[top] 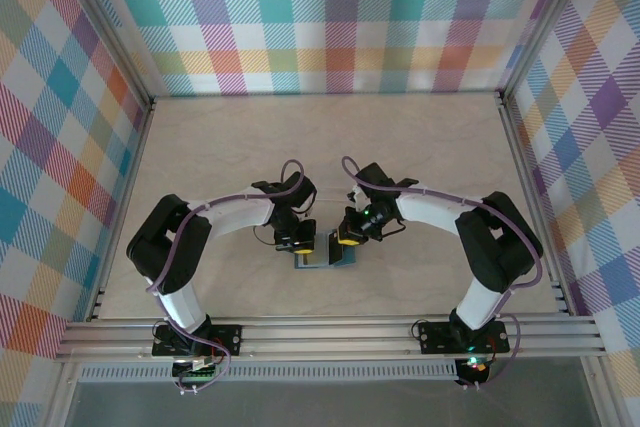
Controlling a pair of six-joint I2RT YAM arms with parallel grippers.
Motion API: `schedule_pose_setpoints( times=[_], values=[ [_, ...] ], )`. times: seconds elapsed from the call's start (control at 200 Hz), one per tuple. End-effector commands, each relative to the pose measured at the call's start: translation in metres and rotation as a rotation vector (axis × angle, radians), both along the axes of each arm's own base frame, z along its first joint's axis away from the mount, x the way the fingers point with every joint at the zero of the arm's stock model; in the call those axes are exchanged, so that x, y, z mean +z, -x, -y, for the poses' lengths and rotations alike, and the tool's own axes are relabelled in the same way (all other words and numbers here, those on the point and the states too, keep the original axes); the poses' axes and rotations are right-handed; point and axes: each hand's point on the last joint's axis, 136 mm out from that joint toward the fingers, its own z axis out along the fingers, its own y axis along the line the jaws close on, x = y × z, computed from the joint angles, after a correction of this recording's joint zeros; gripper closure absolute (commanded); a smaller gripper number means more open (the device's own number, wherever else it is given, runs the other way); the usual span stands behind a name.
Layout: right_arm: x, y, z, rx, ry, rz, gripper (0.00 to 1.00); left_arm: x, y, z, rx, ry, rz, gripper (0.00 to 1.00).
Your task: Take the credit cards out of the card holder
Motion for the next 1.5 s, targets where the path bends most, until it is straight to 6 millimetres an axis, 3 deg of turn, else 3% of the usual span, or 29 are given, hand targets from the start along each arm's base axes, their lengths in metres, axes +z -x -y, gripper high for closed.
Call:
schedule_pose_setpoints(
  times=[0.0, 0.215, 0.46, 0.835, 1.085, 1.225, 1.495],
  values=[
    [0.008, 0.002, 0.008, 0.002, 0.039, 0.026, 0.95, 0.009, 0.002, -0.013, 0.007, -0.067, 0.03, 0.9],
    [0.031, -0.006, 0.015, 0.042, 0.082, 0.113, 0.95, 0.034, -0.013, -0.026, 0.026, -0.108, 0.142, 0.89],
    [0.072, -0.034, 0.019, 0.246, 0.149, 0.352, 1.0, 0.036, -0.02, -0.039, 0.104, -0.069, 0.161, 0.9],
    [0.104, -0.072, 0.001, 0.975, 0.186, 0.797, 1.0, 0.039, -0.027, -0.063, 0.215, 0.001, 0.167, 0.88],
    [0.105, -0.103, -0.005, 1.25, 0.267, 0.859, 1.0, 0.042, -0.029, -0.092, 0.265, -0.037, 0.228, 0.85],
    [0.102, -0.122, -0.012, 1.302, 0.293, 0.857, 1.0, 0.041, -0.028, -0.103, 0.3, -0.033, 0.236, 0.81],
    [0.088, -0.148, -0.029, 1.347, 0.287, 0.86, 1.0, 0.037, -0.027, -0.106, 0.311, -0.025, 0.226, 0.79]
  ],
)
